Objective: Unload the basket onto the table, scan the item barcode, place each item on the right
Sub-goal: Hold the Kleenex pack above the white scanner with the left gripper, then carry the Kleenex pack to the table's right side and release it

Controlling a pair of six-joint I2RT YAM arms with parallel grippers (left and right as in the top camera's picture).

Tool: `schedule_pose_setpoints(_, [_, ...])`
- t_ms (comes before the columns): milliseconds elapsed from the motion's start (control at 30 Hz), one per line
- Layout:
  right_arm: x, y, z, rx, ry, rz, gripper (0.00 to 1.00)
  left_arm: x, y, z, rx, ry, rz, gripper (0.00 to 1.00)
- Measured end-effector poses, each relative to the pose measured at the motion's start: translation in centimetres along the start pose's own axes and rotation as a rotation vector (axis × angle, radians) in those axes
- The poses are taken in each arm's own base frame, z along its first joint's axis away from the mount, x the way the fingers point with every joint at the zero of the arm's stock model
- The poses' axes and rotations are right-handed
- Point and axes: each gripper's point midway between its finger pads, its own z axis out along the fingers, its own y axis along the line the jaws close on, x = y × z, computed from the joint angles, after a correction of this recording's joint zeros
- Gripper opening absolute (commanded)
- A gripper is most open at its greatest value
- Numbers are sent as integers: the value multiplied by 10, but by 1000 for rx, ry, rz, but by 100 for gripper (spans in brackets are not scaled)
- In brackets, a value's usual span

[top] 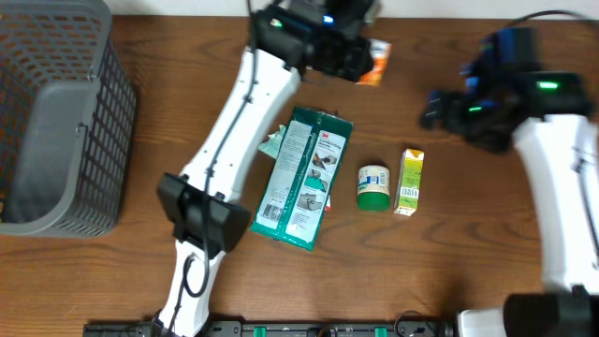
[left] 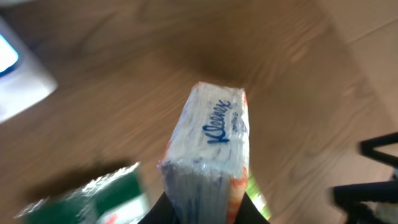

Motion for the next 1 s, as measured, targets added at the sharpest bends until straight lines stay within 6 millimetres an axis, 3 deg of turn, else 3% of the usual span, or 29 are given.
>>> schedule_pose_setpoints(67, [-11,-15,-28,-14,-62,59,99,-6,-24,15,44,-28,16,7])
schedule_pose_setpoints(133, [-22,-43,-77,-19,-189,151,99,-10,-48,34,91,-49,28,7])
schedule_pose_setpoints(200, [-24,-66,-115,-12,-298,219,99,-9,-74,59,141,-61,32,7])
schedule_pose_setpoints(267, [-16,-85,-148,5,-394,278,99,-2,-98,87,184,-56,32,7])
schedule_pose_setpoints(367, [0,-100,-175,26,-470,337,99,22,-134,135,242,-23,52,8])
schedule_pose_setpoints(500, [12,-111,-190,48,-512,381,99,67,-180,186,290,44,95,8])
schedule_pose_setpoints(600, [15,-109,-194,45,-524,377,99,101,-207,207,278,85,142,8])
schedule_pose_setpoints(767, [19,-106,-199,41,-541,371,99,135,-254,221,258,72,307,8])
schedule_pose_setpoints(1000, [19,-106,-199,40,-542,371,99,173,-296,230,212,49,508,7])
